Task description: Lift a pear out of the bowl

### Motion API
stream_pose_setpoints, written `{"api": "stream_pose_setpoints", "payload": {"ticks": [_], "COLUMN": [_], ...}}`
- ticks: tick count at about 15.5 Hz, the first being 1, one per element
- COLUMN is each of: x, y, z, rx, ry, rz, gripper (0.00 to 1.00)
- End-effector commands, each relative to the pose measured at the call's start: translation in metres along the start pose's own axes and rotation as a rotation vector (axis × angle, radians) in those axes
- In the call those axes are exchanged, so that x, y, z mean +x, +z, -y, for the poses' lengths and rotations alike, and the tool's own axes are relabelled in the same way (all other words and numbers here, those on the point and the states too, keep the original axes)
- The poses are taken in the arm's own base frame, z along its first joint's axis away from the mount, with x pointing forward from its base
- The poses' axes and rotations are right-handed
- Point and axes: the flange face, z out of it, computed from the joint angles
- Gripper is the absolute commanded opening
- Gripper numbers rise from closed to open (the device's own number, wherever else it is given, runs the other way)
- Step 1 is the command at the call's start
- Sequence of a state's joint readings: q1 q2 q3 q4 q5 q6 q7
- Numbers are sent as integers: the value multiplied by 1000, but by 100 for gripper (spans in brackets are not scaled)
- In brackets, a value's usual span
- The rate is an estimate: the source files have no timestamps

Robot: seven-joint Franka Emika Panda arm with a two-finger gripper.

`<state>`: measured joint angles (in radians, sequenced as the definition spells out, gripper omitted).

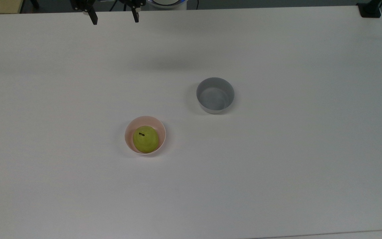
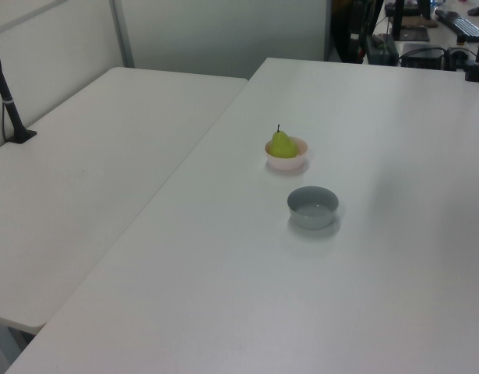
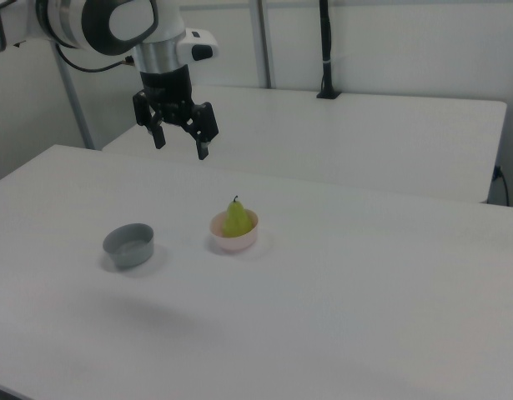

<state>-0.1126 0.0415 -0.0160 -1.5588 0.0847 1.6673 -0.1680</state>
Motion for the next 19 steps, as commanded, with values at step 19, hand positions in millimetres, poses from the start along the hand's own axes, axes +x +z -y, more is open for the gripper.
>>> {"api": "stream_pose_setpoints", "payload": {"ticks": [19], "x": [1], "y": [6], "z": [-1], "rx": [-8], "ry": [-12], "rz": [-12], "gripper": [100]}}
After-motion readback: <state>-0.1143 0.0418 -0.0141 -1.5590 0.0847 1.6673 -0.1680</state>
